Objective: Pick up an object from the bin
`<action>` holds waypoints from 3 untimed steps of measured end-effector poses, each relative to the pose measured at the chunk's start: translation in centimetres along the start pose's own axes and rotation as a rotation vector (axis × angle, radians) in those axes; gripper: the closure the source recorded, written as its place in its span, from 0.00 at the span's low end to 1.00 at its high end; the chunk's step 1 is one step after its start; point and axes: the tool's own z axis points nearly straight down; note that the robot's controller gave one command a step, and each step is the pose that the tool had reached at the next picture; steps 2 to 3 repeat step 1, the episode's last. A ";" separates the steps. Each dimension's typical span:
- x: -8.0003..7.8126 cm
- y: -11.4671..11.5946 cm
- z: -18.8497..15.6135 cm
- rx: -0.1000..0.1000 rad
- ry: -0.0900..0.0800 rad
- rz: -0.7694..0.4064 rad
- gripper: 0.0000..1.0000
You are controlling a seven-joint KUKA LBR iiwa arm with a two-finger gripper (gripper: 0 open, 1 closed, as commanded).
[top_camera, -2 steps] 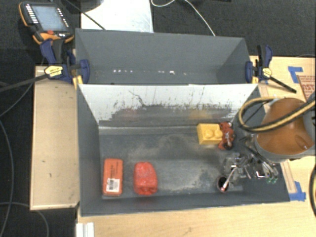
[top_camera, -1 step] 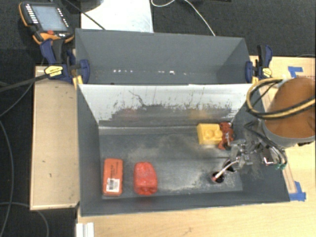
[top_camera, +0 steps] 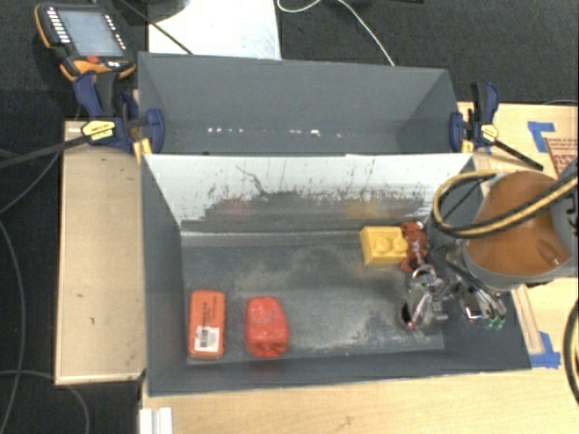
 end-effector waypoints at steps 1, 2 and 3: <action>-2.1 3.4 -1.7 0.003 -0.018 0.092 1.00; -2.1 3.4 -1.7 0.003 -0.018 0.092 1.00; -2.1 3.4 -1.7 0.003 -0.018 0.092 1.00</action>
Offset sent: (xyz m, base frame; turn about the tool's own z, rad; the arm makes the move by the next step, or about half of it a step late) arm 0.0000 0.0000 0.0000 0.0000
